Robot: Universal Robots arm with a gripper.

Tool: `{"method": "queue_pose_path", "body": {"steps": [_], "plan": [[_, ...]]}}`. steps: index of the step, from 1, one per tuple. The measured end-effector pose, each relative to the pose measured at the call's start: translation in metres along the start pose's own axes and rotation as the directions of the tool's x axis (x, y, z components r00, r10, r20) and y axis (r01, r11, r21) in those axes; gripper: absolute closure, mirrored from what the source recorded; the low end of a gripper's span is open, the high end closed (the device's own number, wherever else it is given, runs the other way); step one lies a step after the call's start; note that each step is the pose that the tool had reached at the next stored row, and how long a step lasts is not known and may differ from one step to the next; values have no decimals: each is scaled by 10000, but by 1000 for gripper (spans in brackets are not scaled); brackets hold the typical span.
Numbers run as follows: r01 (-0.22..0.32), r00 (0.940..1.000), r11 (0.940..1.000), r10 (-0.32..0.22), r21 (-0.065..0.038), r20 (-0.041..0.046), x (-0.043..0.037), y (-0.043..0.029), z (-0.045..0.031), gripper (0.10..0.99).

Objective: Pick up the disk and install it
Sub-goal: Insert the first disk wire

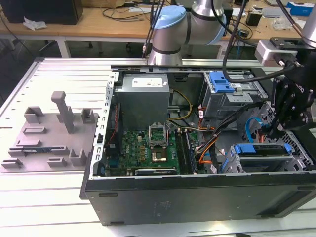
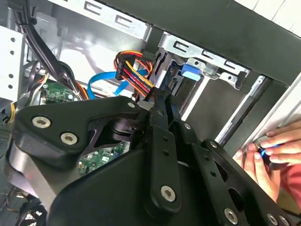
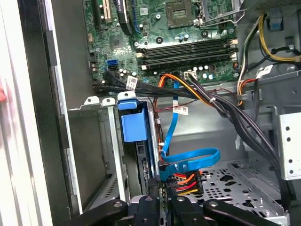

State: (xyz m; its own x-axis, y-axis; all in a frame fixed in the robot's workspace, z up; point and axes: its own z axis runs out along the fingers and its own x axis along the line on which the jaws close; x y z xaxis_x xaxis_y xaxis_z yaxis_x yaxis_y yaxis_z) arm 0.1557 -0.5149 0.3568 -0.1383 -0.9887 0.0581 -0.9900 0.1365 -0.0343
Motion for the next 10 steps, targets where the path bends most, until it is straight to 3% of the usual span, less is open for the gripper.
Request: {"method": "queue_pose_path", "body": {"steps": [1, 7, 10], "plan": [[0, 10000, 10000, 0, -5, 34, 17, -2, 2, 922], [3, 10000, 10000, -3, -5, 36, 21, -3, 1, 922], [2, 10000, 10000, -2, -15, 92, 48, -7, -2, 922]]}}
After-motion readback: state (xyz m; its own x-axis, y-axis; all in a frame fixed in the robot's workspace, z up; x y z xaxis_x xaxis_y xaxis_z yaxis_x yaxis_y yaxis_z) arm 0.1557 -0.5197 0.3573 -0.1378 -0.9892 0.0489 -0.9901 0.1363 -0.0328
